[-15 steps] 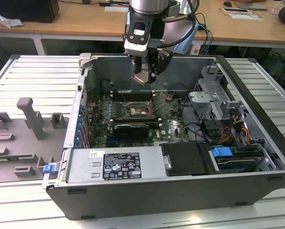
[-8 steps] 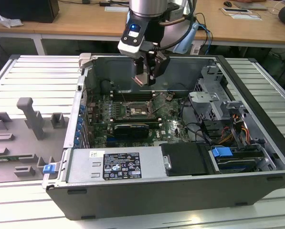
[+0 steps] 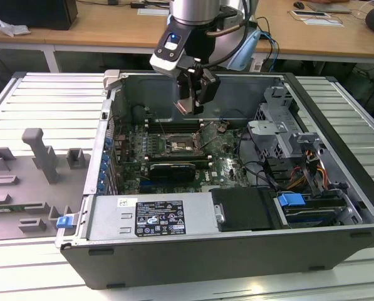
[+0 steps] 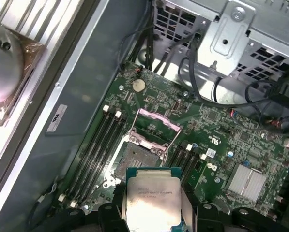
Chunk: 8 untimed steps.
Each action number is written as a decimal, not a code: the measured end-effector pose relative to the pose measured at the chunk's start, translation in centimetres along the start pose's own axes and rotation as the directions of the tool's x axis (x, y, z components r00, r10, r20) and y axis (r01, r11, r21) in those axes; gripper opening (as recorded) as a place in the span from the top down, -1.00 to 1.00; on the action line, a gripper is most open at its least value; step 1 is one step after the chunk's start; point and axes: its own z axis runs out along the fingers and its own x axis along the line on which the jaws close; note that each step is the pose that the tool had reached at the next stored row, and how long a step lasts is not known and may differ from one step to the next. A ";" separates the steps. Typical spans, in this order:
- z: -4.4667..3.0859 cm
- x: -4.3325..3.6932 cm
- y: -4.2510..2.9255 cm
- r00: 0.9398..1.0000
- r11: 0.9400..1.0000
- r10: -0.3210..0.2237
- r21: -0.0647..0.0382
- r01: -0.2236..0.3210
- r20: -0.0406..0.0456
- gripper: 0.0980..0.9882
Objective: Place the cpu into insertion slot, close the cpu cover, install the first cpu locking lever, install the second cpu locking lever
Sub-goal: 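Place the cpu into insertion slot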
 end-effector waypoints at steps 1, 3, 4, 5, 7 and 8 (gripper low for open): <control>0.03 0.00 0.00 1.000 1.000 0.010 0.000 -0.010 0.001 0.01; 0.11 0.00 -0.01 0.999 0.999 0.035 0.000 -0.035 0.002 0.01; 0.15 0.00 -0.01 0.999 0.999 0.049 -0.001 -0.049 0.003 0.01; 0.17 0.00 -0.01 0.998 0.998 0.057 -0.001 -0.057 0.004 0.01; 0.23 0.00 -0.02 0.997 0.997 0.081 -0.001 -0.081 0.006 0.01; 0.25 0.00 -0.02 0.996 0.996 0.089 -0.002 -0.089 0.006 0.01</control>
